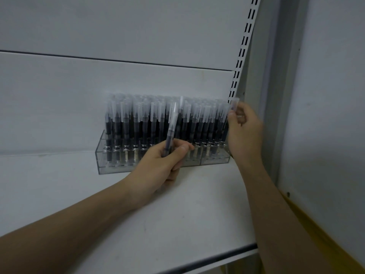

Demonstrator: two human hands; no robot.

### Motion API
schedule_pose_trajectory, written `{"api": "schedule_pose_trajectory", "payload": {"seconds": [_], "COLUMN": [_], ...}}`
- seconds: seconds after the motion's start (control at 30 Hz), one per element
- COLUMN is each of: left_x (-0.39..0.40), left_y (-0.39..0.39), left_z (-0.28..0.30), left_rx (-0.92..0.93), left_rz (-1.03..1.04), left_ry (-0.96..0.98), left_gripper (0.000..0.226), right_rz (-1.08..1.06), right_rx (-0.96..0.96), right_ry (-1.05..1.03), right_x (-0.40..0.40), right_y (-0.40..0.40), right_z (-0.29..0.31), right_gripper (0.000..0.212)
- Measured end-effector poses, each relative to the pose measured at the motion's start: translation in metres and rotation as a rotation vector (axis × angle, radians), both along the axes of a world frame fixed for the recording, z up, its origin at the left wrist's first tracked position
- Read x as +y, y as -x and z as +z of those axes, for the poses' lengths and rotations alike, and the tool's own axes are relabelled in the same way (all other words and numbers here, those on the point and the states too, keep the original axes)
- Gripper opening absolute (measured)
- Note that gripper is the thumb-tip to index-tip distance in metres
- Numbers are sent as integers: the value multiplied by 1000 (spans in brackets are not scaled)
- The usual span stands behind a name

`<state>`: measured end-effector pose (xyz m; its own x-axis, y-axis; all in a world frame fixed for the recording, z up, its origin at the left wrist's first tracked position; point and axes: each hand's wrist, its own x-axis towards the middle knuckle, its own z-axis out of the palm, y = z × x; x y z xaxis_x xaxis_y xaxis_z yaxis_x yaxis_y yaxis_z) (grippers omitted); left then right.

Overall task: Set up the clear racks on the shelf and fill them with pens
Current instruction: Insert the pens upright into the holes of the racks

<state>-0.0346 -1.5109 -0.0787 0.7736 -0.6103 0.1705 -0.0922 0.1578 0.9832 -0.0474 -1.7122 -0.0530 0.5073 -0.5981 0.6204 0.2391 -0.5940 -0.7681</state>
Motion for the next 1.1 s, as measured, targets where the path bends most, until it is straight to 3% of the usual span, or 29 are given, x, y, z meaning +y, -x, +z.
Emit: {"api": "schedule_pose_trajectory", "payload": {"seconds": [0.07,0.17,0.27,0.33,0.43,0.5,0.63,0.77,0.83,0.93,1.03,1.1], "left_x": [0,1,3,4,4,4,2,-1,1,3,5,8], "left_y": [0,1,0,-2,-3,-4,-5,-2,-1,-1,-2,-3], "left_z": [1,3,4,4,3,1,-1,-6,-6,-4,0,5], "left_rx": [29,66,56,33,38,30,34,71,63,67,68,11], "left_rz": [-5,-5,-28,-38,-59,-78,-112,-169,-176,-141,-107,-51], "left_ry": [-3,1,72,95,102,83,89,52,29,-1,-32,-90], "left_gripper": [28,28,25,24,25,26,30,32,38,25,28,30], "right_rz": [24,17,-7,-26,-16,97,507,770,814,844,853,837], "right_rx": [112,131,124,42,-167,-213,-53,31,36,58,80,74], "right_ry": [10,14,-7,-36,-40,-25,-21,-188,-221,-302,-428,-399], "right_x": [-1,-1,1,3,13,23,46,55,56,56,55,57], "right_y": [0,0,2,3,8,9,8,10,11,9,6,4], "right_z": [-3,-3,0,3,9,12,11,10,8,6,5,4], "right_gripper": [16,11,20,27,20,13,17,20,21,22,21,20]}}
